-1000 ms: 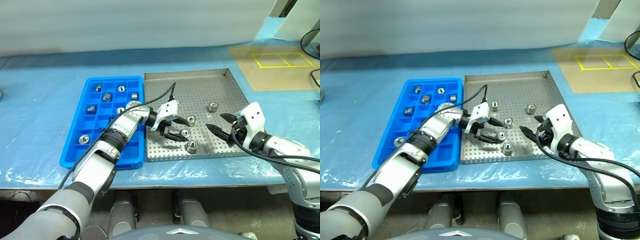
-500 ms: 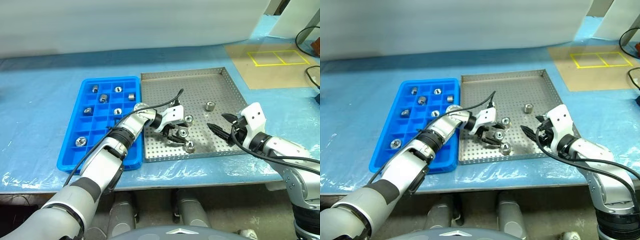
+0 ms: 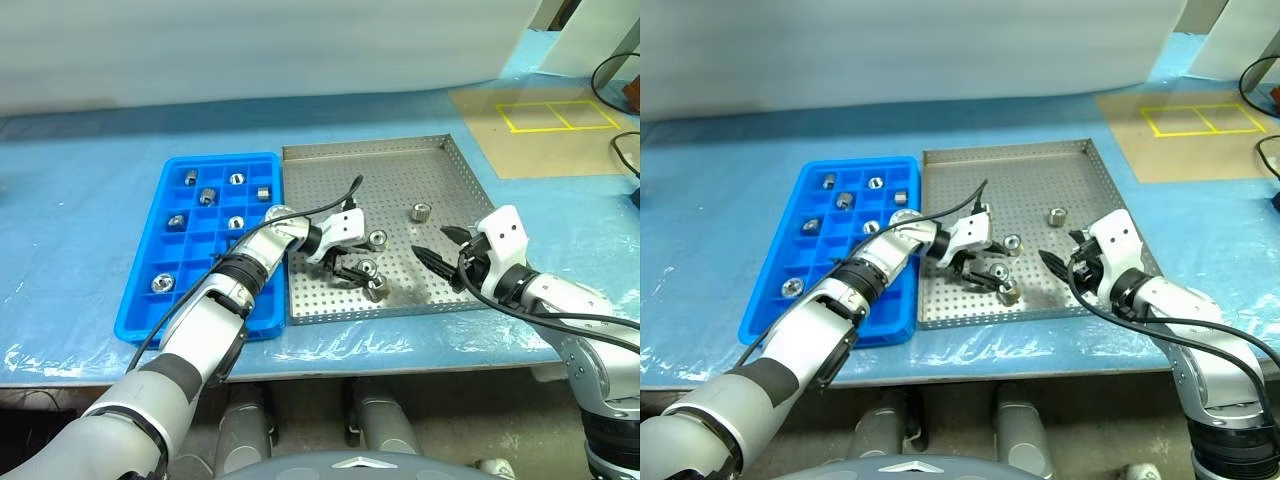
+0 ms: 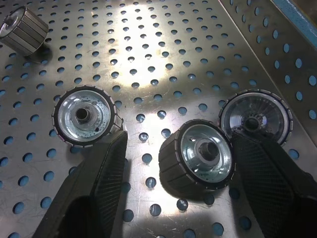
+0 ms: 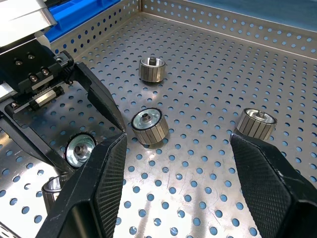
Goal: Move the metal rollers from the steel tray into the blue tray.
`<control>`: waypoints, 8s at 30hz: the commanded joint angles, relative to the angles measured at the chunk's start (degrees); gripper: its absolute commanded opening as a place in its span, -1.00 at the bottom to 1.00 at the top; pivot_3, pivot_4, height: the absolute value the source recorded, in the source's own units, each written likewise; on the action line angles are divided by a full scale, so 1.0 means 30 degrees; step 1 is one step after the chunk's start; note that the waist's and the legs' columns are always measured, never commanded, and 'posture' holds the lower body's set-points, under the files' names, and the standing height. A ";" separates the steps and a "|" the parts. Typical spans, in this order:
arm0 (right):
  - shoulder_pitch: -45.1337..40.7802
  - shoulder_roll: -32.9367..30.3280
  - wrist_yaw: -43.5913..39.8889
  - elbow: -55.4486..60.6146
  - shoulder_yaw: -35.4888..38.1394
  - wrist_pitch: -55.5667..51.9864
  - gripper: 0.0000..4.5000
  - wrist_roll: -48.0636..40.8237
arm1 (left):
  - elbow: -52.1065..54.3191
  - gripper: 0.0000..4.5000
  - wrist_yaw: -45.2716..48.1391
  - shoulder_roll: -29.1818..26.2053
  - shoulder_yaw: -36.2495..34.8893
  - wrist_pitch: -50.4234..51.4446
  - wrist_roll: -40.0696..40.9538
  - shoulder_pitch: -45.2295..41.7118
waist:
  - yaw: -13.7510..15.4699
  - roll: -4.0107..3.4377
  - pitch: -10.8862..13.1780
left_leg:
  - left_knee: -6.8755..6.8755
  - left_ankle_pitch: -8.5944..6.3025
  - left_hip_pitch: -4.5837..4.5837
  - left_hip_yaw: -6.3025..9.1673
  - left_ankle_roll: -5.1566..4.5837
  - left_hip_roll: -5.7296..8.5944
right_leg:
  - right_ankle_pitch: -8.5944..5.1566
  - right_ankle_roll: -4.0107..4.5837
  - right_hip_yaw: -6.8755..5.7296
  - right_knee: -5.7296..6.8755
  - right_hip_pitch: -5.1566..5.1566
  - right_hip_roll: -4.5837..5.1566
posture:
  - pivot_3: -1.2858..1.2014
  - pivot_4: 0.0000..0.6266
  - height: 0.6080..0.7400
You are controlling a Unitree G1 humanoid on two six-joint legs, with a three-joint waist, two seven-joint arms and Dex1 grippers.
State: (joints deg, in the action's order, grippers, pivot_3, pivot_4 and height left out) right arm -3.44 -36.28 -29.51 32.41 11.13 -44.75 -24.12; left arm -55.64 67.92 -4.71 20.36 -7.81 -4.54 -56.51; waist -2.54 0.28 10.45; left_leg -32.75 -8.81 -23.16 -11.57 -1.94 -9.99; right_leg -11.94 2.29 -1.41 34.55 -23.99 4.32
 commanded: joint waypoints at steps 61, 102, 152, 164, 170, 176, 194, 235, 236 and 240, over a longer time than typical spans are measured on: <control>0.0742 -0.0877 -0.1047 0.0286 -0.3726 0.1206 0.50 0.2183 | 0.1887 -0.21 -0.0580 -0.0028 -0.0592 0.1025 0.0055 0.1152 | 0.0006 -0.0002 -0.0001 | 0.0141 -0.0039 -0.0018 -0.0005 -0.0056 0.0019 | 0.0093 0.0080 -0.0006 -0.0277 0.0064 0.0002 | -0.37 -0.52 1.00; -0.1535 0.0041 -0.1345 -0.2371 -0.5065 0.2658 0.50 0.3235 | 0.2109 -0.21 -0.3484 0.0797 -0.2684 0.3315 0.1354 0.0646 | 0.0038 -0.0003 0.0000 | 0.0135 -0.0042 -0.0018 -0.0004 -0.0066 0.0024 | 0.0108 0.0091 -0.0010 -0.0281 0.0079 0.0007 | -0.32 -0.52 1.00; -0.1771 -0.2861 -0.1796 -0.6376 -0.5655 0.9598 -0.29 0.8711 | 0.5581 -0.21 -0.3660 0.0207 -0.2861 0.5350 0.2364 0.2062 | 0.0001 -0.0002 0.0007 | 0.0129 -0.0058 -0.0013 -0.0017 -0.0090 0.0030 | 0.0112 0.0095 -0.0010 -0.0284 0.0082 0.0030 | -0.28 -0.52 1.00; -0.1649 -0.5340 -0.0993 -0.7818 -0.5643 1.3254 -0.29 1.2539 | 0.5839 -0.21 -0.3905 0.0173 -0.2534 0.5440 0.2618 0.2236 | 0.0061 -0.0003 0.0006 | 0.0106 -0.0063 -0.0049 -0.0015 -0.0138 0.0047 | 0.0117 0.0090 -0.0012 -0.0290 0.0078 0.0039 | -0.29 -0.52 1.00; -0.1875 -0.5831 0.0141 -0.8561 -0.5374 1.5237 -0.29 1.4381 | 0.5741 -0.21 -0.3990 0.0336 -0.2401 0.5390 0.2665 0.2173 | -0.0019 -0.0004 0.0006 | 0.0105 -0.0071 -0.0033 -0.0016 -0.0120 0.0034 | 0.0115 0.0085 -0.0012 -0.0285 0.0073 0.0031 | -0.29 -0.52 1.00; -0.2157 -0.3400 -0.0771 -0.7682 -0.3767 1.2879 -0.29 1.0922 | 0.5674 -0.21 -0.4064 0.0333 -0.2424 0.5318 0.2593 0.2194 | -0.0051 -0.0003 0.0007 | 0.0104 -0.0056 -0.0036 -0.0016 -0.0146 0.0027 | 0.0117 0.0086 -0.0015 -0.0282 0.0071 0.0024 | -0.29 -0.52 1.00; -0.0098 -0.1221 -0.2549 -0.8242 -0.2305 0.8476 0.93 0.6862 | 0.5745 -0.21 -0.4099 0.0031 -0.2329 0.5346 0.2476 0.2314 | 0.0059 -0.0015 0.0001 | 0.0081 -0.0071 -0.0035 -0.0015 -0.0138 0.0032 | 0.0118 0.0089 -0.0020 -0.0281 0.0093 0.0037 | -0.29 -0.52 1.00; -0.4690 -0.0876 -0.1040 -0.5045 -0.4727 0.7366 0.99 0.6441 | 1.1242 -0.21 0.1300 -0.2377 -0.5232 1.4612 1.0228 0.1350 | 0.0350 -0.0046 0.0006 | 0.0158 -0.0037 -0.0018 -0.0048 -0.0058 0.0025 | 0.0130 0.0083 -0.0003 -0.0257 0.0036 0.0030 | -0.26 -0.52 1.00; -0.4932 -0.1191 -0.0491 -0.5477 -0.5342 0.8709 0.99 0.7959 | 1.1131 -0.21 0.1159 -0.2250 -0.5258 1.4857 1.0301 0.1288 | 0.0332 -0.0045 0.0006 | 0.0158 -0.0037 -0.0018 -0.0048 -0.0057 0.0025 | 0.0130 0.0083 -0.0002 -0.0257 0.0034 0.0030 | -0.26 -0.52 1.00; -0.4957 -0.2065 -0.0004 -0.6277 -0.6912 1.1902 0.99 1.1180 | 1.1085 -0.21 0.1198 -0.2097 -0.4892 1.5537 1.0266 0.1286 | 0.0252 -0.0040 0.0009 | 0.0165 -0.0037 -0.0015 -0.0057 -0.0054 0.0024 | 0.0129 0.0081 0.0006 -0.0262 0.0031 0.0025 | -0.26 -0.52 1.00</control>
State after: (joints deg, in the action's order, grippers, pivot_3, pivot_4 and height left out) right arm -17.74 -41.54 -30.56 13.35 -8.33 -13.86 5.43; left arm -23.01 71.21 -10.92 5.80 38.03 24.82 -51.71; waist -1.78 0.16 10.47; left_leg -32.25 -8.92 -23.21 -11.74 -2.11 -9.93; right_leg -11.55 2.53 -1.40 33.76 -23.90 4.38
